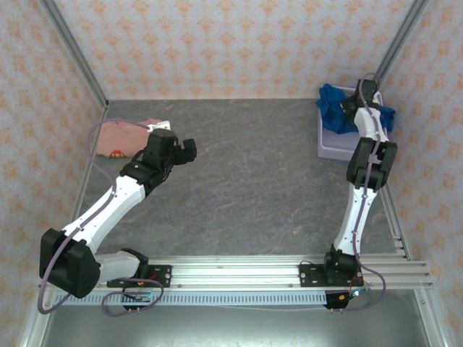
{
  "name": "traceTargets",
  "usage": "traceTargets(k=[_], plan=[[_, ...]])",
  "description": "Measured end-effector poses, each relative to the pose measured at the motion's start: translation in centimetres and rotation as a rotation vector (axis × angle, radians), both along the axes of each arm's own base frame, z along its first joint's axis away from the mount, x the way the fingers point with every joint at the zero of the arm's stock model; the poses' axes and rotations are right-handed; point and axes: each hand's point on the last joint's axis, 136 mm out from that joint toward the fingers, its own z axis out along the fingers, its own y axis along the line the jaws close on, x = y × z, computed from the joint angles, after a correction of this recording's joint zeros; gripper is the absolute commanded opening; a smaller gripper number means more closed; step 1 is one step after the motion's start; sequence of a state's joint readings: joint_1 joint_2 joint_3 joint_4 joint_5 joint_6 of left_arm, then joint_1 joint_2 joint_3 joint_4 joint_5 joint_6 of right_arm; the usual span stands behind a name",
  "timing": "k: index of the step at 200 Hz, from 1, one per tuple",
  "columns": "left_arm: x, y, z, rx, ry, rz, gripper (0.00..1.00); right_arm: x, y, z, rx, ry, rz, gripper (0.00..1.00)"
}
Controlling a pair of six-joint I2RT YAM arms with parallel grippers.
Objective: Fold the inside-out t-shirt
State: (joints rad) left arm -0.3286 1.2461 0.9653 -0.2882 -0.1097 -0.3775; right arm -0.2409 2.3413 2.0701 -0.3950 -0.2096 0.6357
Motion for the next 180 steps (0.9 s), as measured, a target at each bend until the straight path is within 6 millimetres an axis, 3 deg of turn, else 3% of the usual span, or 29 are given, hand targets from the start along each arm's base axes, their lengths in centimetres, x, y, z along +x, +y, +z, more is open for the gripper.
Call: traceTargets(k=[15,27,49,63,74,90,115,143,180], plan=[[1.5,0.9,-1.4,0.026,0.052,0.027,1.00,-2.2,1.7,5.4,-0.040,-0.068,0.042,0.00],[3.9,1.2,-3.0,0.050,0.108,0.044,0.99,-3.7,3.4,10.2,-0.079,-0.153,0.079,0.00],[8.3,0.9,-6.3,0.084,0.191,0.049,0.98,-7.0,8.4,19.6,-0.132,-0.363,0.180,0.00],[10.1,0.8,-8.7,0.086,0.249,0.041,0.97,-9.0,11.8,23.7,-0.142,-0.468,0.261,0.00],[11.4,1.2,-10.7,0.085,0.299,0.043,0.97,-10.2,14.1,25.5,-0.142,-0.520,0.322,0.00],[12.9,2.4,-13.0,0.075,0.356,0.055,0.97,-11.3,16.7,26.4,-0.139,-0.553,0.402,0.00],[14.0,4.5,-15.2,0.050,0.420,0.085,0.96,-12.2,20.5,24.9,-0.115,-0.529,0.517,0.00],[14.6,6.7,-16.1,0.022,0.456,0.119,0.96,-13.2,24.7,23.2,-0.071,-0.488,0.633,0.00],[14.6,9.4,-16.4,-0.011,0.476,0.162,0.95,-15.2,29.4,23.9,-0.034,-0.498,0.759,0.00]])
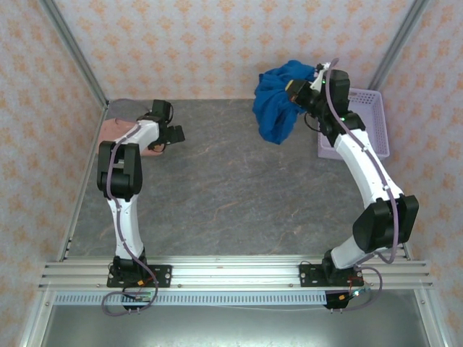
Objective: Fold the inside-out t-shirt
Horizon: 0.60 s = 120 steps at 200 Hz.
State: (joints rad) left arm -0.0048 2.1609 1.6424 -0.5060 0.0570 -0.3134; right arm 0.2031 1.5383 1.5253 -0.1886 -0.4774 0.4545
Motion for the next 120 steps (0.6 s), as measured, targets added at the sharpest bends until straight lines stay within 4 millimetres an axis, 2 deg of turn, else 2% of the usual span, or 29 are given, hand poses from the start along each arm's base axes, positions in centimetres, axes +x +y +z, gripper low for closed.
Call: traceTargets(k=[31,120], plan=[[0.0,2.0,0.2,-0.017,0.001,0.036,0.95,-1.4,2.8,0.6,0.007,-0.002,0.076,0.00],[-0.4,5.9,0.6,-0.015,0.005,0.112,0.95,-3.0,6.9,-1.3,-0.009,0.071,0.180,0.00]])
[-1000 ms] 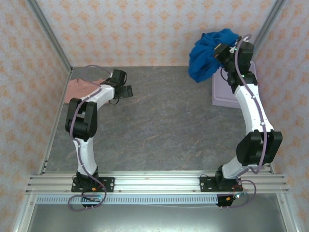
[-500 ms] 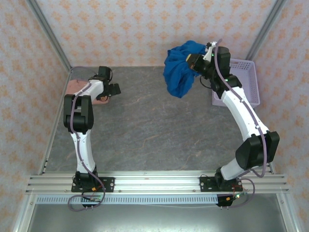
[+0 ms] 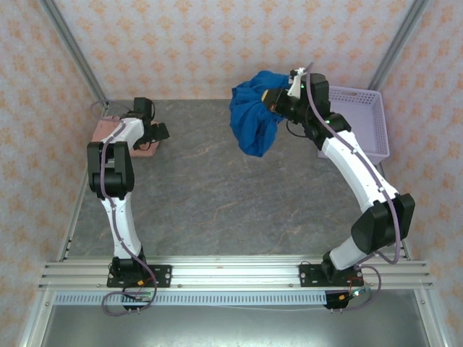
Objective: Fold the inside-out t-shirt
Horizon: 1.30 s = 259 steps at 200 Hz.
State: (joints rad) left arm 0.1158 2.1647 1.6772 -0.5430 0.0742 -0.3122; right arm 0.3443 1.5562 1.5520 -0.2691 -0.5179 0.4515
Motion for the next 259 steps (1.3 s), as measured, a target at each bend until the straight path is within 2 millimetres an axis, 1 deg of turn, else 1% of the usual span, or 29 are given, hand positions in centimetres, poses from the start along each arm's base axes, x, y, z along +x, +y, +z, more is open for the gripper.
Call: traceTargets(k=[32,51,68,79,92,110,123,151,164,186,218,247,259], plan=[[0.2,1.7,0.7,0.004,-0.014,0.032,0.95,-0.3,1.4,-1.0,-0.016,0.029,0.035,0.00],[0.5,2.2,1.1,0.005,-0.024,0.041,0.95,-0.2,1.4,-1.5,-0.024,0.041,0.036,0.00],[1.4,2.6,1.3,0.007,-0.036,0.045,0.93,-0.2,1.4,-1.8,-0.027,0.051,0.035,0.00],[2.0,2.5,1.2,0.001,-0.042,0.041,0.93,-0.2,1.3,-2.0,-0.029,0.056,0.035,0.00],[2.1,2.2,0.9,-0.018,-0.040,0.032,0.93,-0.2,1.3,-2.1,-0.032,0.062,0.035,0.00],[2.0,1.6,0.6,-0.037,-0.040,0.019,0.93,-0.3,1.3,-2.3,-0.034,0.067,0.035,0.00],[1.5,1.0,0.1,-0.050,-0.029,0.013,0.92,-0.3,1.3,-2.3,-0.033,0.067,0.035,0.00],[1.3,0.8,-0.3,-0.059,-0.012,0.008,0.92,-0.2,1.3,-2.5,-0.035,0.069,0.034,0.00],[1.9,0.9,-0.4,-0.069,-0.012,0.014,0.92,-0.2,1.3,-2.7,-0.037,0.074,0.032,0.00],[3.0,1.6,-1.5,-0.082,-0.005,0.039,0.92,-0.2,1.1,-3.0,-0.045,0.083,0.025,0.00],[4.3,2.6,-1.2,-0.093,-0.007,0.063,0.92,-0.2,0.8,-3.7,-0.071,0.090,0.009,0.00],[5.1,3.5,-1.0,-0.096,-0.002,0.079,0.92,-0.3,0.7,-4.2,-0.080,0.105,0.009,0.00],[5.2,3.7,-0.9,-0.099,-0.005,0.083,0.92,-0.4,0.8,-4.3,-0.080,0.107,0.012,0.00]])
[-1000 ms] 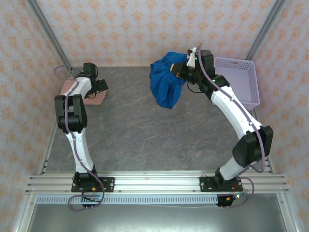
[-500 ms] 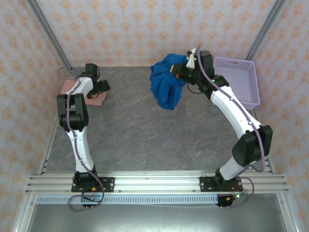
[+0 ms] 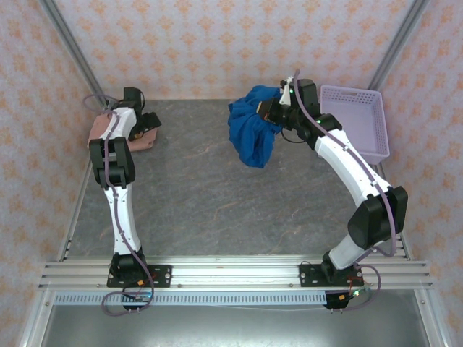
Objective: Fold the inside-out t-shirt
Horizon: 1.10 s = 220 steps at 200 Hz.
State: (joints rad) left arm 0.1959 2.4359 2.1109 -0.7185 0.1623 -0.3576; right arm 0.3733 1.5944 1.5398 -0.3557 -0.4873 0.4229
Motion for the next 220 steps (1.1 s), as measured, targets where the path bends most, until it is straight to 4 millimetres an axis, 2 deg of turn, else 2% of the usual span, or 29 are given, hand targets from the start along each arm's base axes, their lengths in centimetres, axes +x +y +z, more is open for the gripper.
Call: traceTargets(k=[24,38,47,55,61,71,85,98,108,119,129,141,151,158,168,182,196,207,216,220], plan=[[-0.3,-0.2,0.3,-0.021,-0.008,-0.006,0.93,-1.0,1.3,-0.4,-0.012,0.016,0.030,0.00],[-0.9,-0.6,1.1,-0.035,-0.016,-0.012,0.94,-2.5,3.1,-1.2,-0.050,0.034,0.069,0.00],[-1.4,-0.8,2.3,-0.040,-0.033,-0.016,0.94,-3.7,4.5,-1.6,-0.067,0.045,0.101,0.01],[-1.8,-1.1,3.6,-0.044,-0.052,-0.020,0.95,-4.7,5.8,-1.9,-0.073,0.056,0.132,0.07],[-2.0,-1.3,4.9,-0.046,-0.075,-0.021,1.00,-5.5,6.7,-2.3,-0.071,0.066,0.153,0.18],[-2.2,-1.5,7.2,-0.044,-0.121,-0.021,1.00,-6.7,8.0,-3.2,-0.069,0.090,0.188,0.37],[-2.5,-2.0,11.2,-0.031,-0.202,-0.032,1.00,-7.4,9.1,-5.5,-0.085,0.147,0.210,0.54],[-3.1,-2.9,15.0,-0.017,-0.287,-0.049,1.00,-7.0,9.1,-8.3,-0.144,0.195,0.207,0.63],[-4.2,-4.3,17.3,-0.018,-0.342,-0.067,1.00,-6.5,7.9,-11.0,-0.216,0.244,0.173,0.70],[-5.9,-6.3,18.7,-0.028,-0.386,-0.093,1.00,-6.3,6.3,-13.6,-0.293,0.281,0.151,0.77],[-8.3,-9.4,19.2,-0.050,-0.416,-0.136,1.00,-6.8,4.5,-15.8,-0.354,0.319,0.131,0.78],[-11.2,-13.1,18.3,-0.079,-0.420,-0.198,1.00,-7.7,2.7,-17.7,-0.403,0.354,0.118,0.77],[-13.9,-16.5,16.8,-0.107,-0.402,-0.262,1.00,-8.6,1.8,-18.6,-0.422,0.373,0.117,0.76],[-15.9,-18.7,15.0,-0.125,-0.368,-0.311,1.00,-9.2,1.4,-19.1,-0.429,0.384,0.120,0.75],[-18.5,-20.8,12.1,-0.140,-0.301,-0.362,0.99,-9.7,1.3,-19.5,-0.427,0.394,0.124,0.73],[-21.6,-21.7,8.2,-0.142,-0.196,-0.392,0.96,-9.5,1.8,-19.9,-0.405,0.398,0.132,0.69],[-24.5,-21.1,4.6,-0.134,-0.096,-0.388,0.92,-8.7,2.7,-20.6,-0.378,0.401,0.139,0.64],[-26.3,-20.6,2.8,-0.129,-0.042,-0.386,0.91,-8.2,3.5,-21.6,-0.356,0.416,0.145,0.59],[-27.2,-20.4,1.9,-0.128,-0.011,-0.383,0.86,-7.9,4.2,-22.7,-0.338,0.432,0.158,0.52],[-27.4,-20.4,1.7,-0.130,-0.005,-0.386,0.82,-7.8,4.5,-23.2,-0.326,0.445,0.160,0.45]])
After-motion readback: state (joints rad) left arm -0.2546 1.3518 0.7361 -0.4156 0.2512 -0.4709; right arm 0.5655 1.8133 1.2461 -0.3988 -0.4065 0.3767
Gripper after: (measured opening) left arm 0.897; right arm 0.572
